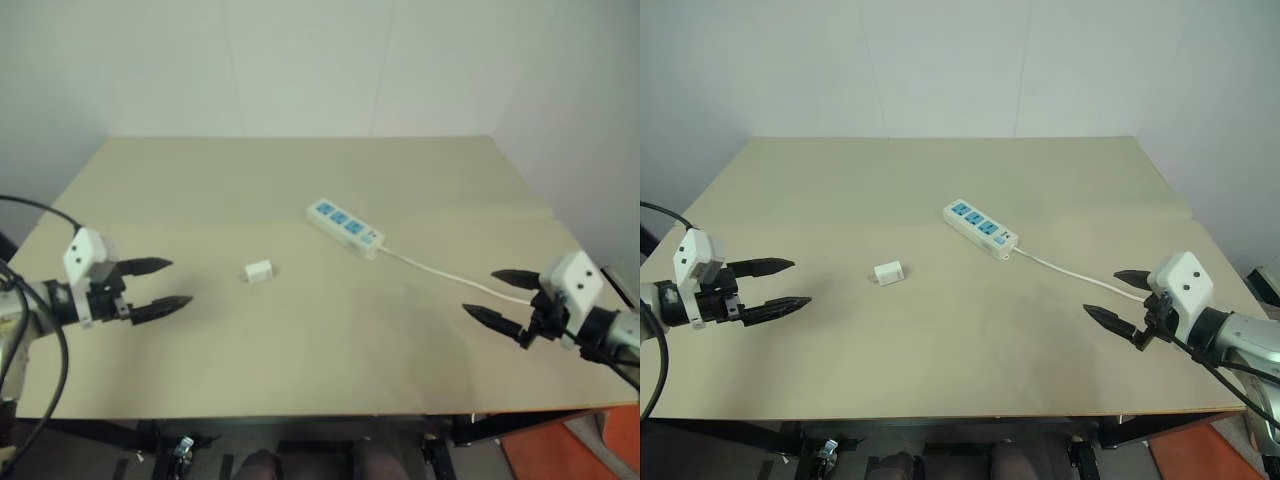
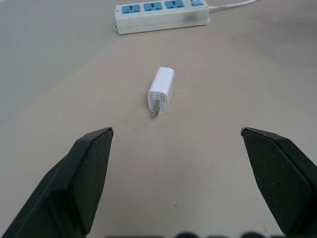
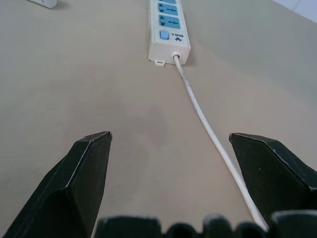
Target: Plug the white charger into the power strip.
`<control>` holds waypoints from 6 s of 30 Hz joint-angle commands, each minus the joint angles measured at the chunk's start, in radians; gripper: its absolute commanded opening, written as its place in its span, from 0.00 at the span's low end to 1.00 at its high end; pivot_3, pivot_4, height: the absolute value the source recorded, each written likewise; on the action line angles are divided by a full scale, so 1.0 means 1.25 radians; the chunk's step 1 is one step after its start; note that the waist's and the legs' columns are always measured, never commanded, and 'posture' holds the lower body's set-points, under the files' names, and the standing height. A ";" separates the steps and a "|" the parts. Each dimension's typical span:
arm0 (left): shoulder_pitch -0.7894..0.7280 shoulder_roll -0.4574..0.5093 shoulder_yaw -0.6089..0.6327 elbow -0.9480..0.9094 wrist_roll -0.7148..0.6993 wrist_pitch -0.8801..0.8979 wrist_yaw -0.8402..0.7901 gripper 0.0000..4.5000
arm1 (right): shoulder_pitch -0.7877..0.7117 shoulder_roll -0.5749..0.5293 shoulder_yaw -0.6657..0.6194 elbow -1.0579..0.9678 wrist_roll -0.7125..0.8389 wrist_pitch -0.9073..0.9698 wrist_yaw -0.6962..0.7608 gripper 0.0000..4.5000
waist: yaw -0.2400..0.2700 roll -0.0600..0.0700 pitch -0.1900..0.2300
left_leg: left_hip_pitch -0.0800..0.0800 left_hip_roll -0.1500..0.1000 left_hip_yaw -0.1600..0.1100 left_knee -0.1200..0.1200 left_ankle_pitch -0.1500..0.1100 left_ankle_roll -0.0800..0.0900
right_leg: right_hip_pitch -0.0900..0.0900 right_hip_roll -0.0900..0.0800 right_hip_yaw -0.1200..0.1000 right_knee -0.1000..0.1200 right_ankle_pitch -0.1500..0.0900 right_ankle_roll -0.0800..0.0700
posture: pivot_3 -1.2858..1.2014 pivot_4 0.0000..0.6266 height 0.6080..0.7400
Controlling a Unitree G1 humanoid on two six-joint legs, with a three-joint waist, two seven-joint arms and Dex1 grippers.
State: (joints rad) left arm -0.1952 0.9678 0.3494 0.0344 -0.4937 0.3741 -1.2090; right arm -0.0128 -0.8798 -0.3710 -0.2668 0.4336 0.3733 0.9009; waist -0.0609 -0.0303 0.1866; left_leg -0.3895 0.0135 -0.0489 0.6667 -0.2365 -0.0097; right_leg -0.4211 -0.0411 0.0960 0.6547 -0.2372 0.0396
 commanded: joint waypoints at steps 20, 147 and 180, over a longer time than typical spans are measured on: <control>0.008 0.007 0.023 -0.077 -0.033 0.021 0.034 1.00 | -0.114 0.027 0.074 0.131 -0.069 -0.070 -0.009 0.99 | -0.002 0.000 0.000 | 0.000 0.000 0.000 0.000 0.000 0.000 | 0.000 0.000 0.000 0.000 0.000 0.000 | 0.52 0.24 1.00; -0.205 -0.108 -0.210 -0.108 0.013 -0.024 0.015 1.00 | -0.286 0.415 0.247 0.475 -0.179 -0.303 -0.169 1.00 | -0.007 0.000 0.000 | 0.001 0.000 -0.001 0.000 0.000 0.000 | 0.000 0.001 -0.001 0.001 0.001 -0.002 | 0.52 0.24 1.00; -0.918 -0.216 -0.701 0.588 0.499 -0.129 -0.228 1.00 | -0.220 0.133 0.260 0.380 -0.010 -0.359 0.392 0.76 | -0.003 -0.001 0.000 | -0.001 -0.002 -0.001 0.001 0.000 0.000 | 0.001 0.001 0.000 0.000 0.000 0.000 | 0.52 0.24 1.00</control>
State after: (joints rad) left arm -1.2819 0.7175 -0.4882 0.6825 0.0619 0.2860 -1.4589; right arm -0.2593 -0.7075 -0.0518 0.2659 0.3787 -0.0754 1.3394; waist -0.0649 -0.0319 0.1869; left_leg -0.3910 0.0114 -0.0505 0.6687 -0.2364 -0.0096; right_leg -0.4202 -0.0391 0.0954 0.6548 -0.2367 0.0395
